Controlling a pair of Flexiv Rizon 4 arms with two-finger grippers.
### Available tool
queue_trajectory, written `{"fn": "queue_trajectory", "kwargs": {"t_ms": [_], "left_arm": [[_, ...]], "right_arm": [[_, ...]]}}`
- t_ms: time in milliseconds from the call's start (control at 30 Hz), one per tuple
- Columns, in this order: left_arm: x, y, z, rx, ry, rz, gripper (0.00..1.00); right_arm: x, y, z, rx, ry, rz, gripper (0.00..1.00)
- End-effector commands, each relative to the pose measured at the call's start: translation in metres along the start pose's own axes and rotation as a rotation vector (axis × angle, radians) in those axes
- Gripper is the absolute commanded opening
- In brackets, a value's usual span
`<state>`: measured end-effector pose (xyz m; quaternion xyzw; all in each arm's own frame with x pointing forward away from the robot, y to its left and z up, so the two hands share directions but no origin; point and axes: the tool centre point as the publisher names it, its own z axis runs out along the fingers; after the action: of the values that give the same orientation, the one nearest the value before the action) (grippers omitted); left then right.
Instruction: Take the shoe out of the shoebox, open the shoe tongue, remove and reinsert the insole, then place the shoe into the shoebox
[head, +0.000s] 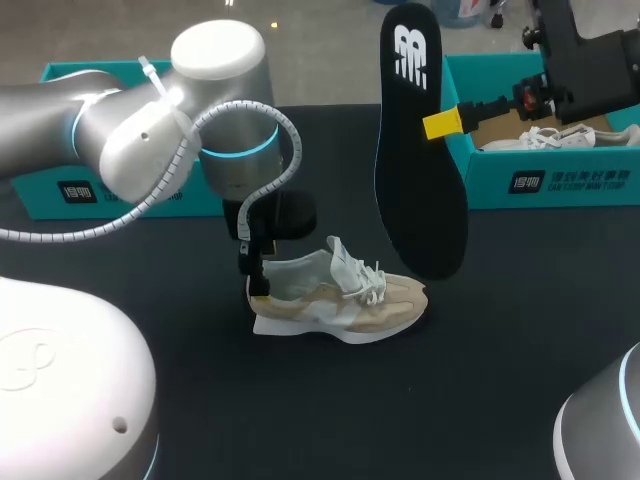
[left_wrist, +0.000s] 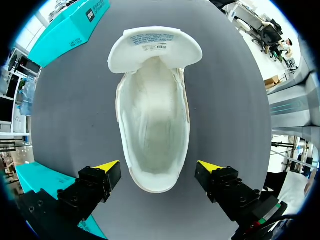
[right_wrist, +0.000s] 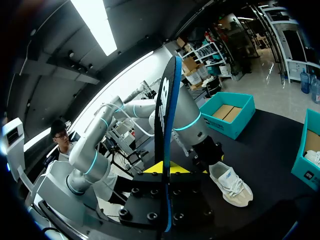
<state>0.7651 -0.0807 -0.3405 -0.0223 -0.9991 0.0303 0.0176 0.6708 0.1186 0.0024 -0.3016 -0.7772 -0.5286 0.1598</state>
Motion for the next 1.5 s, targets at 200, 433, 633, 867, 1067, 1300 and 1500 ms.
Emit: {"fn": "queue_trajectory", "kwargs": {"t_ms": [200,433,633,867,1067,1300,1500], "left_arm": [[0.001,0.0,-0.002,-0.004,-0.007,0.0,1.0],[-0.005,-0.014,-0.008,0.01,-0.023,0.008,1.0],[-0.017,-0.03,-0.01,0.025,-0.031,0.025,1.0],[-0.04,-0.051,0.004,0.035,-0.033,0.041,1.0],[-0.045,-0.062,0.013,0.054,-0.022,0.072,0.78],[-0.051,-0.071,0.024,0.076,-0.009,0.074,0.46],[-0.052,-0.08,0.03,0.094,-0.001,0.073,0.58]], "right_arm": [[-0.001,0.002,0.002,0.004,-0.001,0.001,0.0],[-0.001,0.002,0.002,0.004,-0.001,0.001,0.0],[-0.001,0.002,0.002,0.004,-0.001,0.001,0.0],[-0.001,0.002,0.002,0.004,-0.001,0.001,0.0],[-0.001,0.002,0.002,0.004,-0.001,0.001,0.0],[-0.001,0.002,0.002,0.004,-0.001,0.001,0.0],[-0.001,0.002,0.002,0.004,-0.001,0.001,0.0]]}}
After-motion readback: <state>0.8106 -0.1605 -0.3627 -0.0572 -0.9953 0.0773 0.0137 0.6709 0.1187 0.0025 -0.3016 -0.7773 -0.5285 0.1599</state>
